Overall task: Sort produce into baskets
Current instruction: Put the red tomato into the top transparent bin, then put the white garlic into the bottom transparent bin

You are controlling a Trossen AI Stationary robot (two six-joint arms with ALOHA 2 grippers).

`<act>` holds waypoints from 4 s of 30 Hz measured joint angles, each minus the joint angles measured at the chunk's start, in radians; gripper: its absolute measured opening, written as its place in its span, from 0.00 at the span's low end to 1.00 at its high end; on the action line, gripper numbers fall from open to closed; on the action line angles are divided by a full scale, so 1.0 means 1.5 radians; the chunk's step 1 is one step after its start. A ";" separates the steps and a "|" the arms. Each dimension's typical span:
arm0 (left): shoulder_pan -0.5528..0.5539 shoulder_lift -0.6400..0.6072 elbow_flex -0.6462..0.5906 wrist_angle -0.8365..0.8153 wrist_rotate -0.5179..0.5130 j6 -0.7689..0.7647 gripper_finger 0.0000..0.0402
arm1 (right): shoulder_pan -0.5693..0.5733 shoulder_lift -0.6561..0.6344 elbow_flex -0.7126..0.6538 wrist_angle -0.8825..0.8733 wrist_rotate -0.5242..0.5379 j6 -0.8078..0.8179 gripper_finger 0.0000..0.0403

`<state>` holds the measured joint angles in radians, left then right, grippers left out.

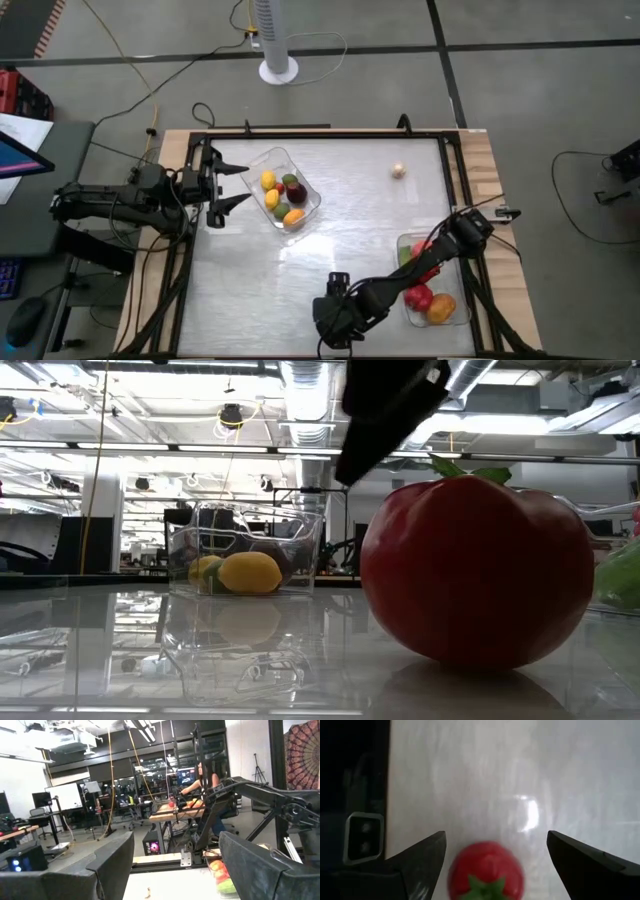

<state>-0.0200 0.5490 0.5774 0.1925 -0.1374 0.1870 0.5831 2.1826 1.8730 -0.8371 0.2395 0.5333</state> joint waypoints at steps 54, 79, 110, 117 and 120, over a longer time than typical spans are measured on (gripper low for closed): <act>0.000 0.000 0.000 0.006 0.037 -0.011 0.69 | -0.324 -0.118 -0.184 0.469 0.099 -0.351 0.87; -0.001 -0.013 0.000 -0.018 0.054 -0.026 0.69 | -0.500 -0.207 -0.183 0.164 0.156 -0.262 0.89; -0.001 -0.013 0.000 -0.047 0.040 -0.018 0.69 | -0.703 -0.215 -0.347 -0.194 0.204 0.036 0.81; -0.001 -0.013 0.000 -0.064 0.039 -0.034 0.69 | -0.729 -0.220 -0.376 -0.176 0.163 0.013 0.81; -0.001 -0.013 0.000 -0.067 0.039 -0.039 0.69 | -0.742 -0.233 -0.428 -0.148 0.139 0.012 0.81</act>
<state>-0.0212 0.5292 0.5777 0.0917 -0.0784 0.1287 -0.5298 1.8334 1.2308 -1.0591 0.4473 0.5507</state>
